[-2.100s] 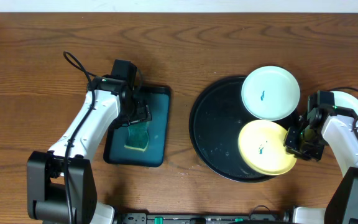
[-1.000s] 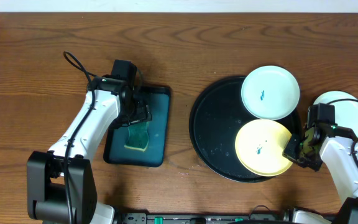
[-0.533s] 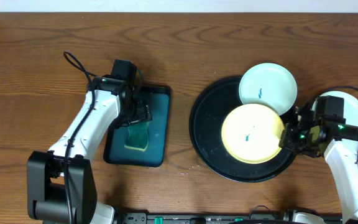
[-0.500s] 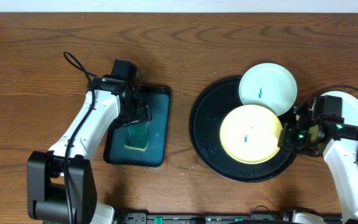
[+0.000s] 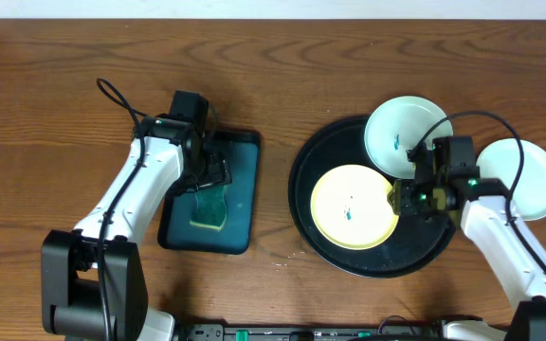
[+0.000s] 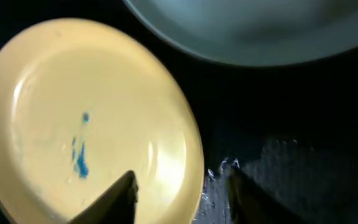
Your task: Clean dirty plates on tray and stack at the side
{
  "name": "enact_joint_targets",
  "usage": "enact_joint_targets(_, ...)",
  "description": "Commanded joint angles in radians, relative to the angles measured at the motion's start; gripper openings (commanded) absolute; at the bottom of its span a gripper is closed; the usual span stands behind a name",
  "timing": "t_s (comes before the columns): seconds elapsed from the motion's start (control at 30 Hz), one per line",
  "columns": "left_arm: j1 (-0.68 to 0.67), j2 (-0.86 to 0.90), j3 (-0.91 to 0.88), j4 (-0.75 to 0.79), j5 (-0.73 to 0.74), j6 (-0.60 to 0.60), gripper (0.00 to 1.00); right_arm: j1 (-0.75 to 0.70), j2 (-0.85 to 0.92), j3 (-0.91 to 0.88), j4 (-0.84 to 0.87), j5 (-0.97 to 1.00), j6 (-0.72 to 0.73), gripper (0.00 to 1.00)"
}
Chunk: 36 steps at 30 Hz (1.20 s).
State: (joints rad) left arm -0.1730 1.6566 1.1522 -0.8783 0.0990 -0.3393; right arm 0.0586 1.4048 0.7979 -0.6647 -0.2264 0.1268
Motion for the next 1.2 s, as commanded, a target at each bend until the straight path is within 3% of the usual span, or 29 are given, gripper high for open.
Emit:
enact_joint_targets(0.0, 0.003, -0.009, 0.008, 0.003, -0.005, 0.005, 0.83, 0.007, -0.013, 0.165, -0.116, 0.008, -0.047, 0.49)
enact_joint_targets(0.2, 0.003, -0.009, 0.008, 0.031, -0.001, 0.006, 0.83, 0.007, -0.013, 0.319, -0.259, 0.008, -0.065, 0.49)
enact_joint_targets(0.33, 0.003, -0.005, 0.0, 0.02, -0.002, -0.008, 0.65, 0.007, -0.013, 0.322, -0.271, 0.004, -0.053, 0.47)
enact_joint_targets(0.5, 0.003, -0.004, -0.119, 0.045, -0.002, -0.127, 0.65, 0.007, -0.013, 0.322, -0.294, -0.003, -0.053, 0.47)
enact_joint_targets(0.6, 0.003, -0.003, -0.214, 0.147, 0.016, -0.126, 0.63, 0.007, -0.013, 0.322, -0.294, -0.003, -0.053, 0.47)
enact_joint_targets(0.7, 0.003, -0.003, -0.332, 0.313, 0.063, -0.106, 0.47, 0.007, -0.013, 0.322, -0.292, -0.003, -0.051, 0.46)
enact_joint_targets(0.8, 0.003, -0.003, -0.368, 0.357, 0.066, -0.106, 0.14, 0.007, -0.013, 0.322, -0.294, -0.003, -0.037, 0.46)
enact_joint_targets(0.83, 0.003, -0.003, -0.366, 0.359, 0.066, -0.106, 0.08, 0.007, -0.013, 0.322, -0.294, -0.003, -0.037, 0.45)
enact_joint_targets(1.0, 0.003, -0.004, -0.305, 0.323, 0.066, -0.102, 0.09, 0.007, -0.013, 0.322, -0.299, -0.003, -0.034, 0.44)
enact_joint_targets(1.07, 0.003, -0.004, -0.266, 0.283, 0.066, -0.094, 0.31, 0.007, -0.013, 0.322, -0.302, -0.003, -0.034, 0.43)
enact_joint_targets(1.17, 0.003, -0.004, -0.189, 0.192, 0.066, -0.042, 0.43, 0.007, -0.013, 0.322, -0.305, -0.003, -0.035, 0.43)
